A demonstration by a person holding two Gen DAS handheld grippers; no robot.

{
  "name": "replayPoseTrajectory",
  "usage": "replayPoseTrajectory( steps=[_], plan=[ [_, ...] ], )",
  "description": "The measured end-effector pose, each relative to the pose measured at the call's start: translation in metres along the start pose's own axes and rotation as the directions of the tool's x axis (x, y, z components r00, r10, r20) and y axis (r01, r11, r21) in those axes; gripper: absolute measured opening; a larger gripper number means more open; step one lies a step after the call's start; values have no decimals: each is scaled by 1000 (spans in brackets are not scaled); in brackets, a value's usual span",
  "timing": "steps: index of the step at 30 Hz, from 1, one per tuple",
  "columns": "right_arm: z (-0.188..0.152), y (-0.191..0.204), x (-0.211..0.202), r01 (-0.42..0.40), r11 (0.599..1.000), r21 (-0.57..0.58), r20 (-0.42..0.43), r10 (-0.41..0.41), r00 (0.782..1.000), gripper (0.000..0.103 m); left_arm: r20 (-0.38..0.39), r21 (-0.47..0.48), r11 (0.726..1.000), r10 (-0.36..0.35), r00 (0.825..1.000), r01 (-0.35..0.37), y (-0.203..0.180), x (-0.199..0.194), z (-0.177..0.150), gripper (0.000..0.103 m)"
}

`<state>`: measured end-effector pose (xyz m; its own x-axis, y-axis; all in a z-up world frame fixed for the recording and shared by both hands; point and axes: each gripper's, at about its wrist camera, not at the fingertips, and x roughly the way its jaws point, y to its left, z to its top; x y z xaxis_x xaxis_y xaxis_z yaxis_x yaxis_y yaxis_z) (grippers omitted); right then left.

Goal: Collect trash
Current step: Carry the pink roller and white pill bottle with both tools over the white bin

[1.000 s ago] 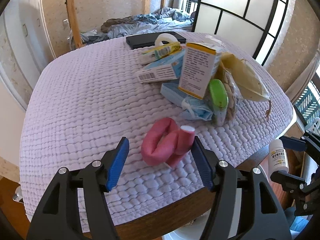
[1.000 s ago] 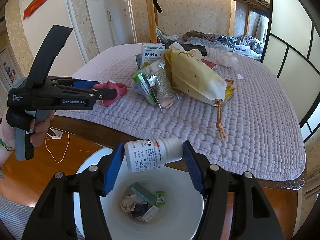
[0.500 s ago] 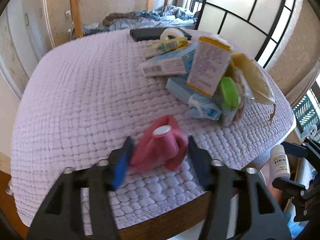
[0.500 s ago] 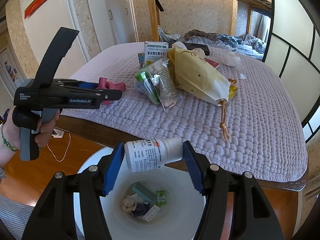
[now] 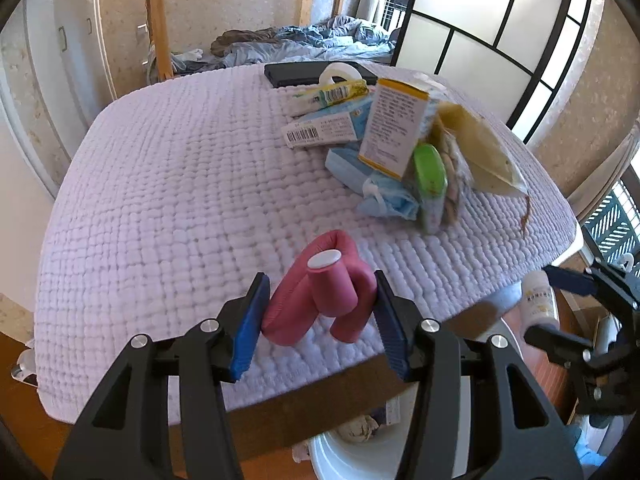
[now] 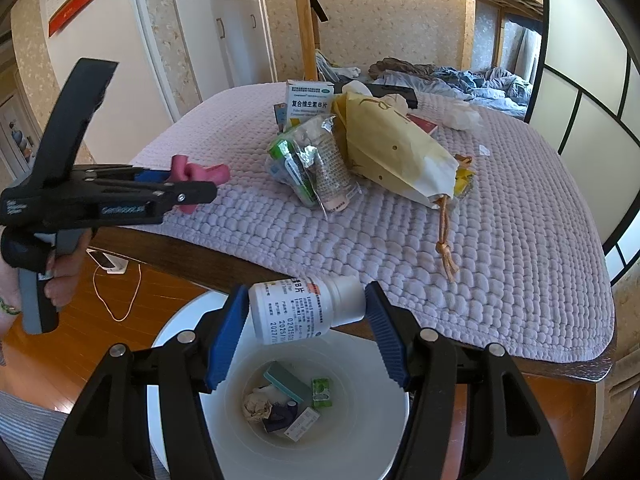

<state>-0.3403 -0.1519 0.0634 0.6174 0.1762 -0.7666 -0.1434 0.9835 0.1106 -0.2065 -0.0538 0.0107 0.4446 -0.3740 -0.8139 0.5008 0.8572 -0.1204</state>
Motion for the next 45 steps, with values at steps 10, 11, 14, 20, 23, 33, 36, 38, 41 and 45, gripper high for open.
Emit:
replayPoseTrajectory(
  steps=[10, 11, 14, 20, 23, 33, 36, 38, 41, 45],
  plan=[
    [-11, -7, -18, 19, 1000, -4, -5, -19, 1000, 59, -14, 7, 1000, -15, 1000, 15, -6, -25, -26, 53],
    [-12, -7, -20, 19, 1000, -3, -7, -19, 1000, 59, -16, 9, 1000, -15, 1000, 15, -7, -27, -28, 53],
    [-16, -6, -23, 16, 1000, -8, -14, -16, 1000, 59, -25, 12, 1000, -26, 999, 26, -11, -31, -34, 53],
    [-24, 2, -22, 13, 999, -29, -35, -14, 999, 59, -52, 31, 998, -54, 997, 56, -26, -35, -46, 53],
    [-29, 3, -24, 7, 1000, -27, -43, -9, 999, 59, -68, 43, 997, -67, 995, 70, -33, -35, -50, 53],
    [-43, 5, -22, 13, 1000, -24, -69, -15, 997, 59, -125, 102, 991, -77, 989, 90, -58, -28, -68, 53],
    [-46, 6, -19, 11, 1000, -27, -77, -13, 997, 59, -138, 116, 989, -73, 988, 89, -63, -25, -73, 53],
    [-48, 7, -17, 8, 1000, -25, -82, -10, 997, 59, -148, 121, 989, -72, 986, 90, -65, -23, -77, 53],
    [-51, 9, -13, 1, 1000, -24, -90, -3, 996, 59, -164, 121, 988, -72, 984, 92, -67, -18, -82, 53],
    [-53, 10, -7, -5, 1000, -25, -103, 2, 995, 59, -184, 122, 989, -65, 981, 89, -68, -12, -89, 53]
  ],
)
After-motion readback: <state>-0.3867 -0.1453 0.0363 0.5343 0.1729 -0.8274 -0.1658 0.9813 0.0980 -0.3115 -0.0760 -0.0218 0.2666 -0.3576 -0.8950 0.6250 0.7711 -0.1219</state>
